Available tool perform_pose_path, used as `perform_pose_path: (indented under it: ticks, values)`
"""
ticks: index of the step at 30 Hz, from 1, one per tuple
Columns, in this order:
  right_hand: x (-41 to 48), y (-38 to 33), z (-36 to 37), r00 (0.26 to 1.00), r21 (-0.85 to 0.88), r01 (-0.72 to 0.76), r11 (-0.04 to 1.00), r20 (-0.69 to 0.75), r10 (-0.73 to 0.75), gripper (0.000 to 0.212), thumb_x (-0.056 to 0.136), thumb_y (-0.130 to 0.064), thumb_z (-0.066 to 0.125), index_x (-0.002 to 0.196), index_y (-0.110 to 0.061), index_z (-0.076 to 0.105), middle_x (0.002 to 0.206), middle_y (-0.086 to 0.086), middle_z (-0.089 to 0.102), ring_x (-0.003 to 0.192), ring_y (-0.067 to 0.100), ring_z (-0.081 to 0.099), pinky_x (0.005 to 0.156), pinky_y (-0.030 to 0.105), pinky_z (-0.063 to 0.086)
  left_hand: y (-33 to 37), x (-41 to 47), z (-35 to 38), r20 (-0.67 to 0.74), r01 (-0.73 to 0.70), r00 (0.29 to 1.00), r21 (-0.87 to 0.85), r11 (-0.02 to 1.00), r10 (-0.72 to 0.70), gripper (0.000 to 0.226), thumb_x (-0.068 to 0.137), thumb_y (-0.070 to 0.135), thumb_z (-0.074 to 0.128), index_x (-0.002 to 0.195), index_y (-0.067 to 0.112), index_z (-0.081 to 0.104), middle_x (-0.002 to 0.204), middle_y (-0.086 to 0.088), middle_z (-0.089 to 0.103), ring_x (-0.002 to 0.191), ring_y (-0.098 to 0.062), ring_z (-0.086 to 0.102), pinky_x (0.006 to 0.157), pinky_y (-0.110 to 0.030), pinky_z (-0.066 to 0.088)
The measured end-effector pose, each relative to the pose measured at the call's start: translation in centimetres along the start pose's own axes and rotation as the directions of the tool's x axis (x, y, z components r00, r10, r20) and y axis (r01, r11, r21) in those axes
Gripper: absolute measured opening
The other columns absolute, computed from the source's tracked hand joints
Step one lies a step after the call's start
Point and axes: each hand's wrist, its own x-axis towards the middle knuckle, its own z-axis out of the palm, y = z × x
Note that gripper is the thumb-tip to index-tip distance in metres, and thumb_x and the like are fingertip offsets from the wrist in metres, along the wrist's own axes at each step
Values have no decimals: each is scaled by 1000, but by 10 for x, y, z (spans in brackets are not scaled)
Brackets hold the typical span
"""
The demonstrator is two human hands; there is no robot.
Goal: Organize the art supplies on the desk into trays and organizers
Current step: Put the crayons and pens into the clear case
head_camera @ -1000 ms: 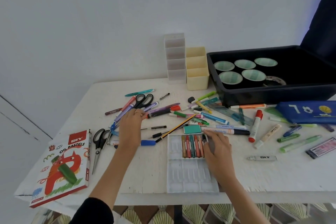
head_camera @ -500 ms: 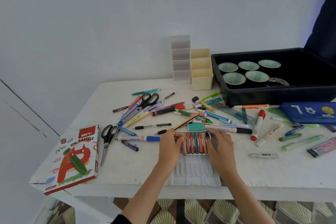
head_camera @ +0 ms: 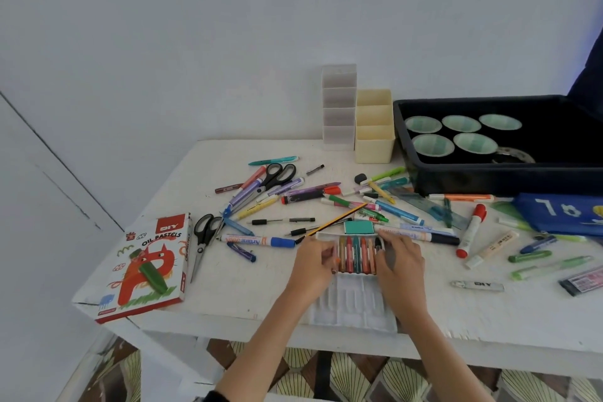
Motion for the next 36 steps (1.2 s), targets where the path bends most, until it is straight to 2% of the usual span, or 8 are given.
perform_pose_path:
  ticks: [4, 7, 11, 16, 19, 23, 32, 36]
  values:
    - [0, 2, 0, 1000, -3, 9, 1000, -2, -9, 37, 92, -16, 52, 129, -22, 50, 130, -1, 51, 122, 14, 39, 101, 29, 27, 0, 0, 8, -55, 9, 998, 56, 998, -6, 33, 92, 7, 52, 125, 6, 56, 123, -11, 42, 107, -17, 52, 92, -20, 45]
    - [-1, 2, 1, 1000, -8, 15, 1000, -3, -15, 38, 92, -16, 52, 129, -22, 49, 128, -1, 51, 119, 14, 39, 98, 26, 26, -3, 1, 16, -86, -31, 995, 113, 993, 41, 28, 92, 4, 50, 120, 0, 54, 117, -15, 43, 96, -16, 50, 73, -4, 43]
    - [0, 2, 3, 999, -24, 29, 999, -13, -30, 38, 91, -15, 52, 129, -20, 50, 127, 1, 51, 117, 15, 40, 98, 28, 28, -12, 5, 23, -151, 29, 988, 145, 989, -7, 1, 95, 7, 43, 95, 6, 43, 102, -12, 43, 81, -12, 50, 59, -18, 51]
    - [2, -1, 2, 1000, -111, 25, 993, 13, -24, 40, 90, -19, 55, 130, -19, 49, 127, 5, 48, 115, 20, 40, 97, 32, 29, -8, -1, 11, -74, -84, 993, 130, 988, 94, 26, 94, 10, 50, 119, 8, 57, 112, -6, 42, 104, -19, 49, 93, -26, 46]
    - [6, -10, -3, 999, -219, 39, 975, 39, -32, 43, 88, -21, 57, 131, -19, 49, 127, 6, 46, 117, 21, 38, 98, 33, 31, -14, -5, -2, -264, -76, 961, 12, 997, 76, 27, 94, 5, 48, 117, 11, 61, 114, -3, 50, 96, -7, 52, 81, -9, 42]
    - [12, -40, -2, 997, -232, 80, 969, 22, -77, 43, 84, -5, 59, 124, -18, 57, 125, 6, 52, 118, 24, 39, 100, 37, 31, -32, -13, -33, -419, -64, 907, -45, 997, 39, 20, 93, 6, 51, 106, 13, 65, 104, 0, 56, 85, -1, 54, 74, -4, 42]
    - [-9, -126, 79, 898, 148, 323, 935, 264, -352, 16, 85, -6, 61, 94, -16, 70, 86, -7, 58, 88, 12, 51, 80, 23, 44, -92, 8, -121, -512, 150, 855, 82, 985, -88, 20, 96, 15, 45, 108, 9, 60, 94, -1, 55, 70, -2, 47, 60, -7, 40]
    - [-18, -148, 120, 856, 91, 368, 925, 354, -376, 18, 90, -17, 58, 105, -15, 67, 97, 1, 58, 87, 12, 49, 76, 16, 38, -116, 27, -141, -394, 56, 916, 309, 949, 74, 28, 92, 2, 48, 116, 10, 61, 112, -7, 57, 97, -14, 50, 82, -21, 43]
